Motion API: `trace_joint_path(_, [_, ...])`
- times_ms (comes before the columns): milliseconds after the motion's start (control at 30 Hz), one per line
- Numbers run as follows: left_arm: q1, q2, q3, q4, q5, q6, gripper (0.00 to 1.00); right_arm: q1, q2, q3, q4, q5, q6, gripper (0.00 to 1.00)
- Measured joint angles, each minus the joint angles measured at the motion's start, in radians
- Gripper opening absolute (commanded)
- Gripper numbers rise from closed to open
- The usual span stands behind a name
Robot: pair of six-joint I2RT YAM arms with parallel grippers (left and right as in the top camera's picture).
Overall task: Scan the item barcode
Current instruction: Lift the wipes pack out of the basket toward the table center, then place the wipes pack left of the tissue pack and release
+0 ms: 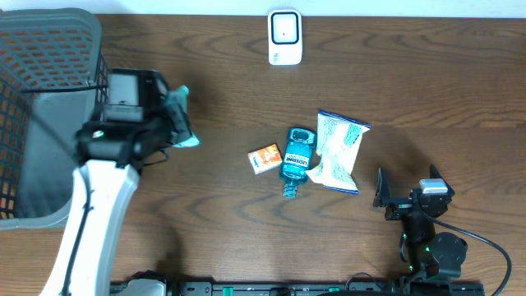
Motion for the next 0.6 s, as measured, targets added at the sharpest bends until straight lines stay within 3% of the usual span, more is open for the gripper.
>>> trace_joint_path(600, [-0.299,0.401,-0.057,0.217,-0.036,-0.008,0.08,0.000,0.000,0.000,0.000,0.000,0.000,0.99])
